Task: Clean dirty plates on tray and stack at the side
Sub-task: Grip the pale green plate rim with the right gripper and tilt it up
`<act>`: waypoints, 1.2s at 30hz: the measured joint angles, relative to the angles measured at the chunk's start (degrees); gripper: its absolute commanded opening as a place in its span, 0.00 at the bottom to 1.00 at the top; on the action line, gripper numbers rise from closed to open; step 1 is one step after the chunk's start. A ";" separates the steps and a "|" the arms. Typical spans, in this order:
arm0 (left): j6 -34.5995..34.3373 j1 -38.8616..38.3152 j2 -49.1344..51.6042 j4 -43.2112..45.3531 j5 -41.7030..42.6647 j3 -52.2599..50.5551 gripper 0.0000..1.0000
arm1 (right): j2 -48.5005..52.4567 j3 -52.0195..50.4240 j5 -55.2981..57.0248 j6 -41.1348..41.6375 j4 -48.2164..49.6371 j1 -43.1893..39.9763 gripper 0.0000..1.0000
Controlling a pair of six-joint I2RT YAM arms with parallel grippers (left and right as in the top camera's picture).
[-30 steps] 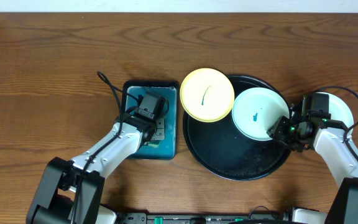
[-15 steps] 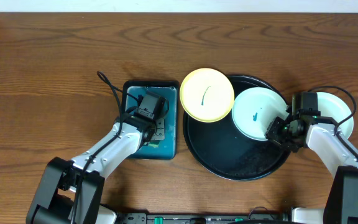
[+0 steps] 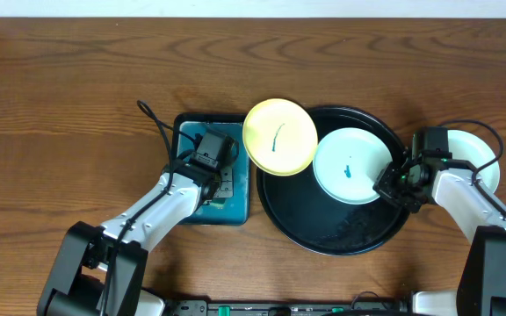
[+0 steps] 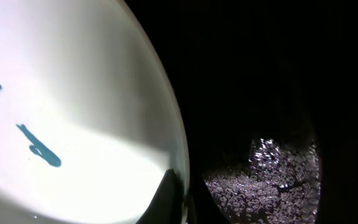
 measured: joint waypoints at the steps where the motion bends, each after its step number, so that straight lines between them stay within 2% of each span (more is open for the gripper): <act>1: 0.00 0.00 0.02 0.00 0.00 0.00 0.08 | 0.00 0.07 -0.37 -0.20 -0.90 0.00 0.01; 10: 0.00 0.00 0.00 0.00 0.00 0.00 0.07 | 0.09 0.04 -3.30 -6.23 -7.50 0.00 0.01; 21: 0.00 0.00 -0.79 -0.46 0.90 -0.04 0.07 | 0.61 -0.61 -6.75 -18.78 -5.16 0.04 0.01; 36: 0.00 0.00 -16.83 -3.41 6.40 -0.59 0.07 | 0.66 -1.05 -7.41 -23.76 -1.09 0.04 0.01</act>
